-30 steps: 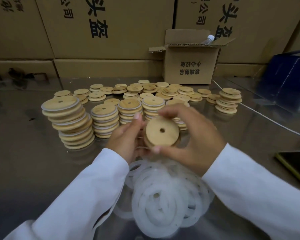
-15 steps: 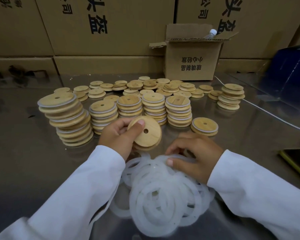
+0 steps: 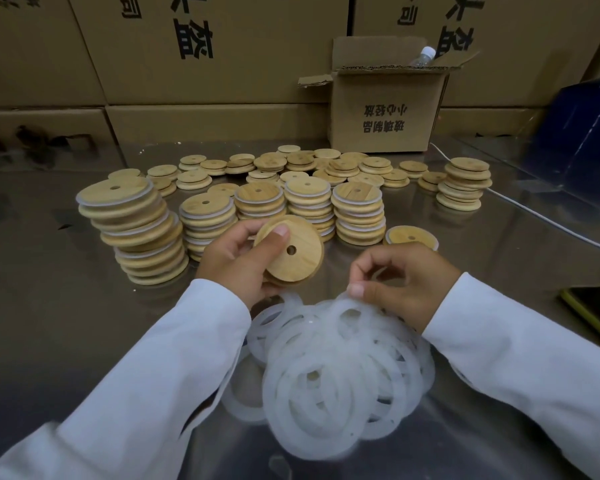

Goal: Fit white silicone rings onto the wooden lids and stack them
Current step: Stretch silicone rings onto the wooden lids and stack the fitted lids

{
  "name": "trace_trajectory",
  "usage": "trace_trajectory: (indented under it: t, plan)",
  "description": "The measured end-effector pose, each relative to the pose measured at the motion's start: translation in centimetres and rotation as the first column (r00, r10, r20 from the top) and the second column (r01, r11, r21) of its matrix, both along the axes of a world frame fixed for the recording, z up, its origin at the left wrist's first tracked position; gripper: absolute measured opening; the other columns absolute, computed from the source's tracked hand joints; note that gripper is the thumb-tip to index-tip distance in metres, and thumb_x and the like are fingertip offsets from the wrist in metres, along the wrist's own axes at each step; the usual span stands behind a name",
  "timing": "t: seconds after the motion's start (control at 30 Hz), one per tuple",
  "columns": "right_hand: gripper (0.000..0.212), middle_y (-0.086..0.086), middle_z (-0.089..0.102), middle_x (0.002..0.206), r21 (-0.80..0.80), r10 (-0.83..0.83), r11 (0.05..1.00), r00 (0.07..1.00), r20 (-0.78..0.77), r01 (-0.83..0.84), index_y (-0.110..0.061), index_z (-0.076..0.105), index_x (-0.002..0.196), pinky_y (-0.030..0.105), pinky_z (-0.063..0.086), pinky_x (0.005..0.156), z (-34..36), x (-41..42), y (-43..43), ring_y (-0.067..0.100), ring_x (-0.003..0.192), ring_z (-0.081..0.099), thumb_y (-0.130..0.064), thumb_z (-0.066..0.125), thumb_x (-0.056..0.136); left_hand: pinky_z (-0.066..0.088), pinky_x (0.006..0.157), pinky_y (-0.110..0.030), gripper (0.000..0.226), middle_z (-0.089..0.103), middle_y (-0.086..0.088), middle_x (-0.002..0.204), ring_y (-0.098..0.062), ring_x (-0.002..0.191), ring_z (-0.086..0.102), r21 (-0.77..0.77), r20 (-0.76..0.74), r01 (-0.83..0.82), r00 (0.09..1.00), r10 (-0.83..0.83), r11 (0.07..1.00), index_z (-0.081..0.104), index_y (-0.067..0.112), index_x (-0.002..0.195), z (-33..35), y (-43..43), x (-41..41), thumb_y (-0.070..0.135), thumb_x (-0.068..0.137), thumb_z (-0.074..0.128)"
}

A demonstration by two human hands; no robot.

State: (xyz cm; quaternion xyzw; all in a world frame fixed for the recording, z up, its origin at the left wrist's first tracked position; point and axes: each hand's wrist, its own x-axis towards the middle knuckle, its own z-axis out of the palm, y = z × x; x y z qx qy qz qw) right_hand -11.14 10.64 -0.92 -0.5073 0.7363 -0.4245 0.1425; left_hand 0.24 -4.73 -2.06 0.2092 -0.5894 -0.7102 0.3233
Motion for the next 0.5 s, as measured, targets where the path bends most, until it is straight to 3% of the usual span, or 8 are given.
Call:
trace_trajectory:
  t: [0.17,0.27,0.4,0.5]
  plan:
    - [0.019,-0.011,0.060,0.060,-0.313,-0.101,0.944,0.994,0.042,0.109,-0.022,0.062,0.067,0.011,0.045,0.061,1.3,0.5,0.1,0.001,0.061,0.054,-0.008,0.067,0.077,0.057,0.055,-0.031,0.005,0.067,-0.003,0.086,-0.026,0.090,0.065,0.084,-0.046,0.059,0.997,-0.055,0.995,0.064,0.020,0.086,0.3,0.5,-0.1,0.017,0.085,0.060]
    - [0.006,-0.014,0.061,0.059,-0.477,-0.061,0.870,0.987,0.147,0.125,-0.018,0.061,0.071,0.010,0.043,0.059,2.4,1.1,0.1,0.000,0.060,0.054,-0.024,0.061,0.071,0.057,0.054,-0.032,0.005,0.066,-0.007,0.090,-0.030,0.091,0.064,0.084,-0.044,0.079,0.996,-0.075,0.993,0.062,0.020,0.089,0.3,0.8,-0.2,0.017,0.087,0.058]
    - [0.013,-0.010,0.063,0.057,-0.509,0.041,0.850,0.947,0.319,0.135,-0.012,0.061,0.070,0.011,0.045,0.057,2.5,2.4,-0.2,0.000,0.057,0.056,-0.024,0.060,0.065,0.056,0.051,-0.032,0.006,0.067,-0.011,0.088,-0.027,0.079,0.066,0.093,-0.033,0.113,0.993,-0.110,0.989,0.063,0.019,0.085,0.6,1.3,-0.3,0.017,0.087,0.058]
    - [0.006,-0.009,0.063,0.057,-0.473,-0.026,0.860,0.942,0.335,0.193,-0.013,0.064,0.069,0.011,0.045,0.056,1.5,3.1,-0.8,0.002,0.056,0.056,-0.019,0.067,0.068,0.055,0.050,-0.035,0.015,0.069,-0.011,0.079,-0.022,0.064,0.069,0.133,-0.034,0.197,0.980,-0.194,0.971,0.067,0.016,0.084,1.0,1.9,-0.3,0.024,0.087,0.055]
